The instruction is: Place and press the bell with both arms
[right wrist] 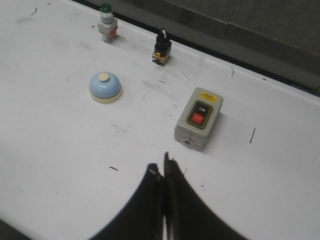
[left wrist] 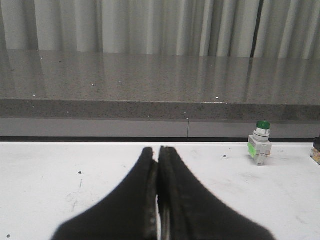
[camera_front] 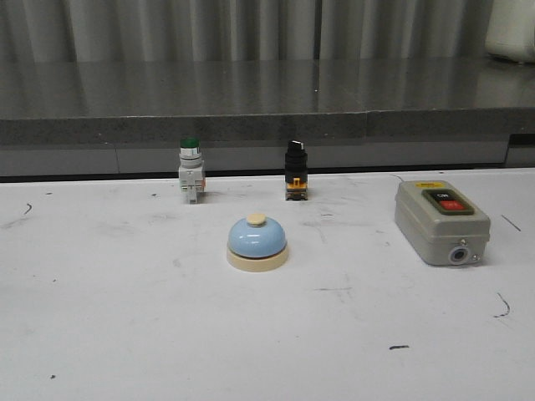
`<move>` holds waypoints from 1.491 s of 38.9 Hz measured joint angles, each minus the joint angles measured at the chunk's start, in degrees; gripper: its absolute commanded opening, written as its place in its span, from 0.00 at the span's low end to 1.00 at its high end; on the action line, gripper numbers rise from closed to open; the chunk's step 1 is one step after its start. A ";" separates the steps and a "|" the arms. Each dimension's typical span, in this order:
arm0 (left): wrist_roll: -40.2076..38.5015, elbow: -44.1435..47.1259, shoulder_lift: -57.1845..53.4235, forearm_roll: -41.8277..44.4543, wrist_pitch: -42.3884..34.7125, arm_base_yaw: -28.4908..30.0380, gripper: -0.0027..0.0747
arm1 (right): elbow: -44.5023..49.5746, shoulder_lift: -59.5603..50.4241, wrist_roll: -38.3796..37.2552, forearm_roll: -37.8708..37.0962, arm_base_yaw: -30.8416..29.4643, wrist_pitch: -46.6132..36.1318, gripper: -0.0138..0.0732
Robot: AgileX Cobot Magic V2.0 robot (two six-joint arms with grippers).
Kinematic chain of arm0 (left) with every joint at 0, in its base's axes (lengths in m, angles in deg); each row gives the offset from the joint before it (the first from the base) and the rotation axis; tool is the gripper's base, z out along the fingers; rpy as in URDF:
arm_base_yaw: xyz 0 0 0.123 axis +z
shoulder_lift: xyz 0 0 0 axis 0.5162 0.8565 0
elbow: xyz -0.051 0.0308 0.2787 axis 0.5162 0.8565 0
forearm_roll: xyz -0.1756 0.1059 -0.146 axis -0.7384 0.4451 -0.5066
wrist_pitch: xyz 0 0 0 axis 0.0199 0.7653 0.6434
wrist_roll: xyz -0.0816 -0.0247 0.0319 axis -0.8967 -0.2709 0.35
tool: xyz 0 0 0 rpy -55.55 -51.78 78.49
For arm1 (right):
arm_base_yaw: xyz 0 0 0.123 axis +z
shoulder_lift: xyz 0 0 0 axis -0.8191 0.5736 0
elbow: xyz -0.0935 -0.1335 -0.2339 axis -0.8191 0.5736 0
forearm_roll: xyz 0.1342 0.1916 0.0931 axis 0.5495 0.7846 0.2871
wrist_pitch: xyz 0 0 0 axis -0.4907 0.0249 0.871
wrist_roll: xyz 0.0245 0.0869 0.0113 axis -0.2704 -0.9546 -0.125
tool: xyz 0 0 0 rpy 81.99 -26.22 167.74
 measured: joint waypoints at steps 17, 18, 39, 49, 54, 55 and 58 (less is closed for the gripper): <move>0.00 0.00 0.00 0.00 0.00 0.00 0.01 | 0.00 0.00 0.00 0.00 0.00 0.00 0.08; 0.00 0.00 0.00 0.00 0.00 0.00 0.01 | 0.00 0.00 0.00 0.00 0.00 0.00 0.08; 0.00 0.00 0.00 0.00 0.00 0.00 0.01 | 11.81 -10.27 0.10 -1.79 -7.92 -9.88 0.08; 0.00 0.00 0.00 0.00 0.00 0.00 0.01 | 31.70 -22.21 0.10 -2.42 -18.46 -32.22 0.08; 0.00 0.00 0.00 0.00 0.00 0.00 0.01 | 39.33 -26.88 0.10 -2.42 -21.65 -40.65 0.08; 0.00 0.00 0.00 0.00 0.00 0.00 0.01 | 40.89 -27.55 0.10 -2.42 -22.22 -41.87 0.08; 0.00 0.00 0.00 0.00 0.00 0.00 0.01 | 44.69 -29.86 0.10 -2.42 -23.62 -46.36 0.08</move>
